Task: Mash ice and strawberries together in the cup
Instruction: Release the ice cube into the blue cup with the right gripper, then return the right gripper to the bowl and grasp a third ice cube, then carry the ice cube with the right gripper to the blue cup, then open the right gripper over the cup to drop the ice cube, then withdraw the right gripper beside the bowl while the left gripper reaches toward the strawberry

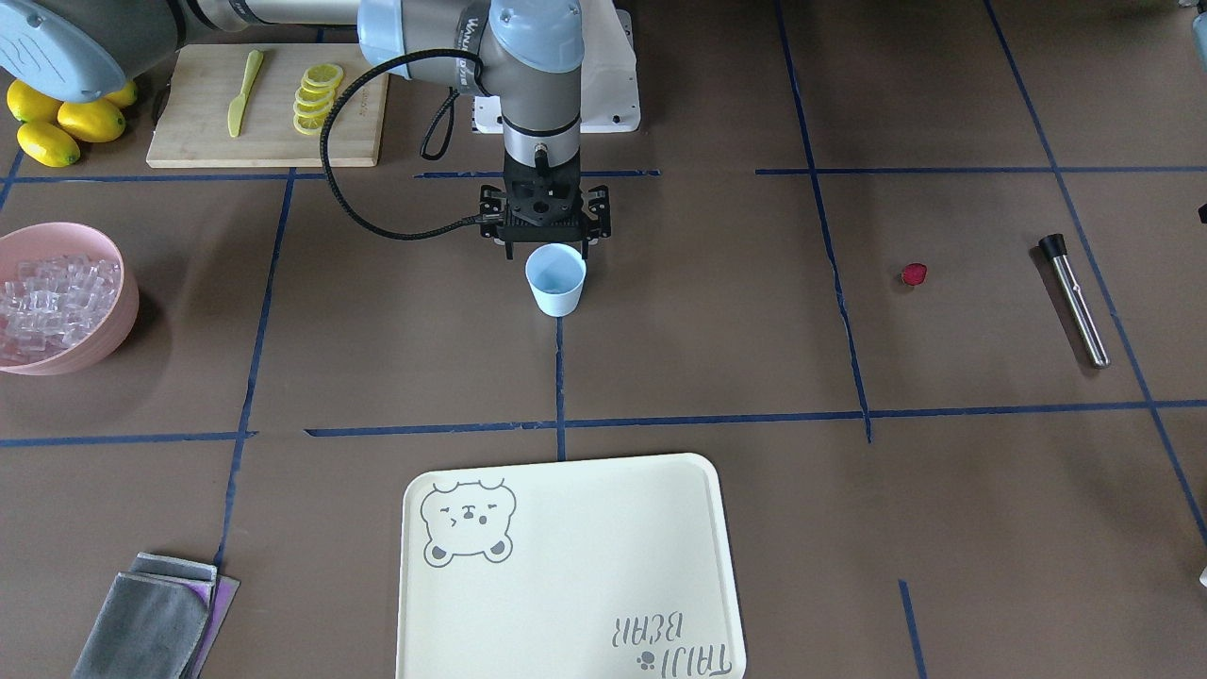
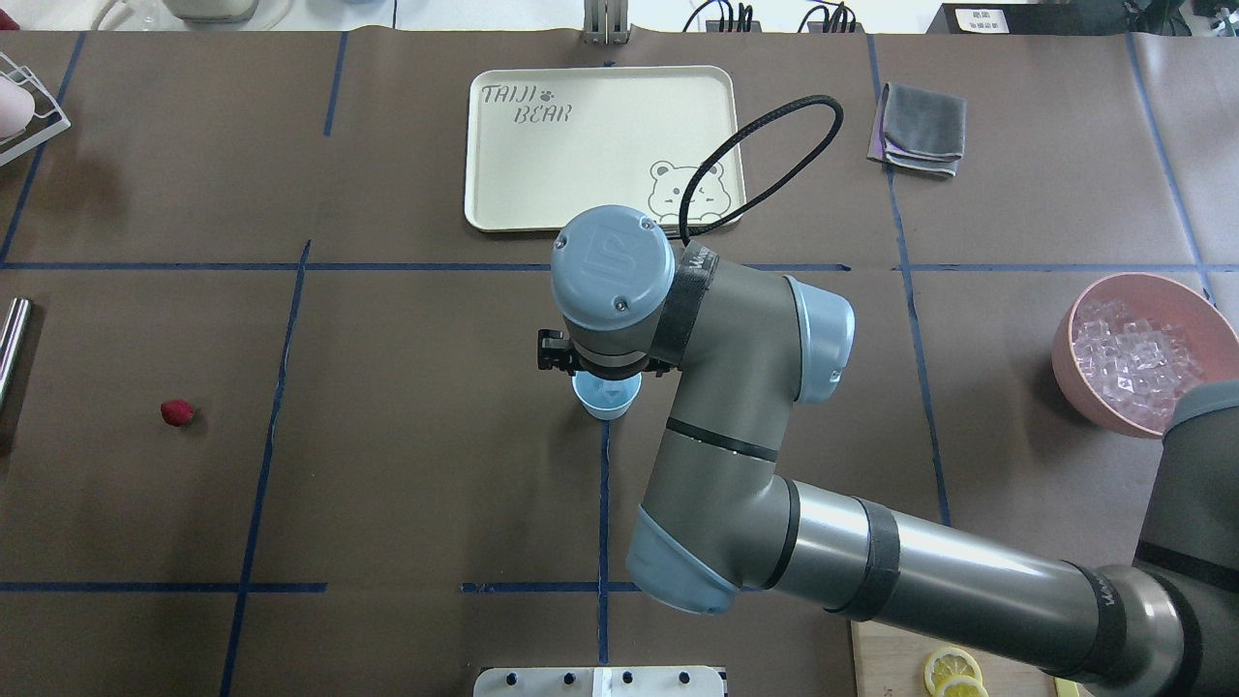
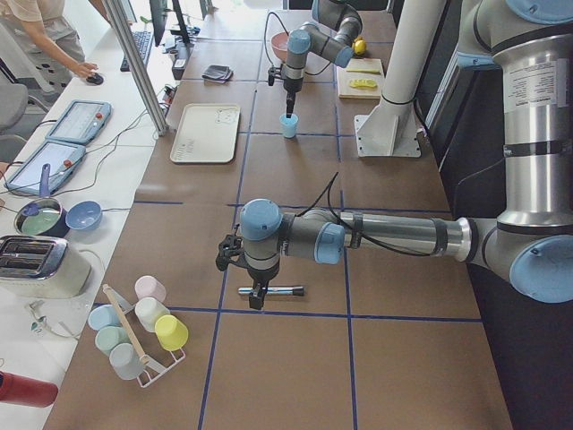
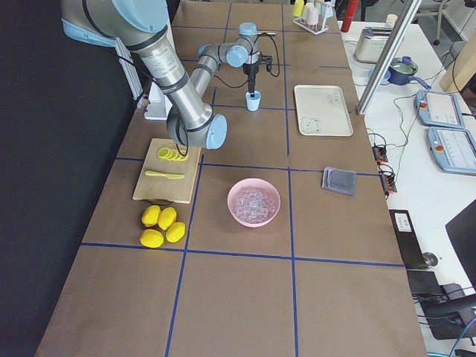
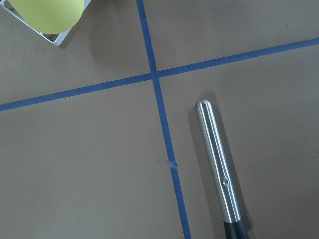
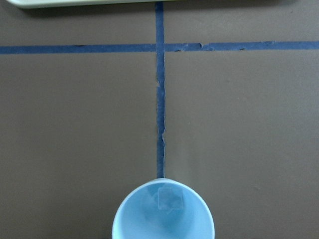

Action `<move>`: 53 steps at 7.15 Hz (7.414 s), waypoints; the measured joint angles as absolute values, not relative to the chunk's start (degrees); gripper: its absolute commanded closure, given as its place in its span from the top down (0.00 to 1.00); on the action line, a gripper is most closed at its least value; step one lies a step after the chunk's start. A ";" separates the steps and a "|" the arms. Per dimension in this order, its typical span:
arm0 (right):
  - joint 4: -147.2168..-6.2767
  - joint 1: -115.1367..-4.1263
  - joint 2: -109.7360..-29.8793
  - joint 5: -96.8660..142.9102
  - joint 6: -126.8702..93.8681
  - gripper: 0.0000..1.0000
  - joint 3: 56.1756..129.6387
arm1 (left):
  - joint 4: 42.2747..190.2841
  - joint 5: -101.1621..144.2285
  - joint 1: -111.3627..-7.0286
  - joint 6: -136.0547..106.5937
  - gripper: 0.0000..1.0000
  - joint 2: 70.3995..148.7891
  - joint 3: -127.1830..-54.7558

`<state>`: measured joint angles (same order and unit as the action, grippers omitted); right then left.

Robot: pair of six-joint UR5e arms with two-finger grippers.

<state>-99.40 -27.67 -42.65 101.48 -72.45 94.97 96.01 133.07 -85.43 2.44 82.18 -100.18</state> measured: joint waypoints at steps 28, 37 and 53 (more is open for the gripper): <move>-92.13 -60.92 -81.59 123.46 -28.21 0.11 112.40 | 95.89 133.07 -85.43 2.46 1.00 81.83 -100.30; -100.98 -26.88 -37.24 101.06 -80.21 0.13 91.65 | 95.89 133.07 -85.43 2.46 1.00 81.83 -100.32; -100.49 -71.14 -65.86 127.19 -12.55 0.99 94.52 | 97.18 133.08 -85.43 1.84 1.00 87.19 -99.95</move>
